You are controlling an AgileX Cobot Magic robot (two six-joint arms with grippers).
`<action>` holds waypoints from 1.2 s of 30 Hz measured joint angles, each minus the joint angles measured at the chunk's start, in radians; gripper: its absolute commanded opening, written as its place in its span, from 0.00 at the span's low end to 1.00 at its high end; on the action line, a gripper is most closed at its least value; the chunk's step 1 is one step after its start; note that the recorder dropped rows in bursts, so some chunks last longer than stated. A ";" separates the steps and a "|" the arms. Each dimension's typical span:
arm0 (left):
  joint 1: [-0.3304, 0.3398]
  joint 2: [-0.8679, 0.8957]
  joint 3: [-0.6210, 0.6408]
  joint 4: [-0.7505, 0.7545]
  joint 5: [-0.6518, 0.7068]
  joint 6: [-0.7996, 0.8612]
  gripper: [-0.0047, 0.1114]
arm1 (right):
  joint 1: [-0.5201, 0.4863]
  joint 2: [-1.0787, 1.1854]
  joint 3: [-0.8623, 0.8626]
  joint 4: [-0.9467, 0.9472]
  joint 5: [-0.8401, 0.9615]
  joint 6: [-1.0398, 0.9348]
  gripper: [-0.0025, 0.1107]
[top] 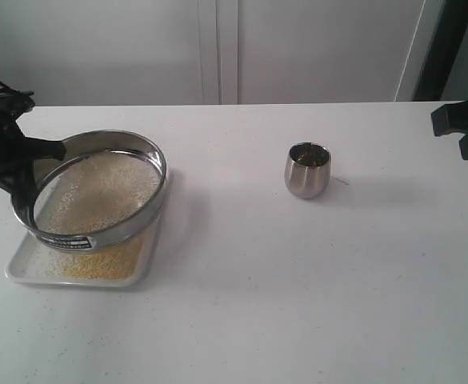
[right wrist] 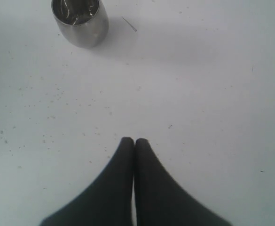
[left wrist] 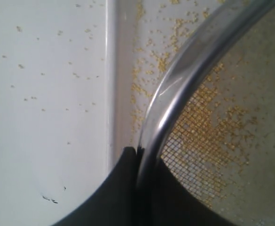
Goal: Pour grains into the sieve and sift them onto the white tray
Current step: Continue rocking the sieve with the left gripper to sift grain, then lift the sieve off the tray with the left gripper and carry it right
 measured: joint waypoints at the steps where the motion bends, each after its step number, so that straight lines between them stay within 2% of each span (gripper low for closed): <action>1: -0.002 -0.007 0.000 -0.003 0.002 0.000 0.04 | 0.000 0.000 0.000 0.000 0.000 0.000 0.02; 6: -0.028 -0.036 0.000 -0.009 0.017 0.000 0.04 | 0.000 0.000 0.000 0.000 -0.004 0.000 0.02; 15: -0.120 -0.043 0.000 0.019 0.040 -0.004 0.04 | 0.000 0.000 0.000 0.000 -0.004 0.000 0.02; 27: -0.336 -0.047 0.000 0.070 0.058 -0.012 0.04 | 0.000 0.000 0.000 0.000 -0.011 0.000 0.02; 36: -0.435 -0.047 0.000 0.098 0.017 -0.014 0.04 | 0.000 0.000 0.000 0.000 -0.013 0.000 0.02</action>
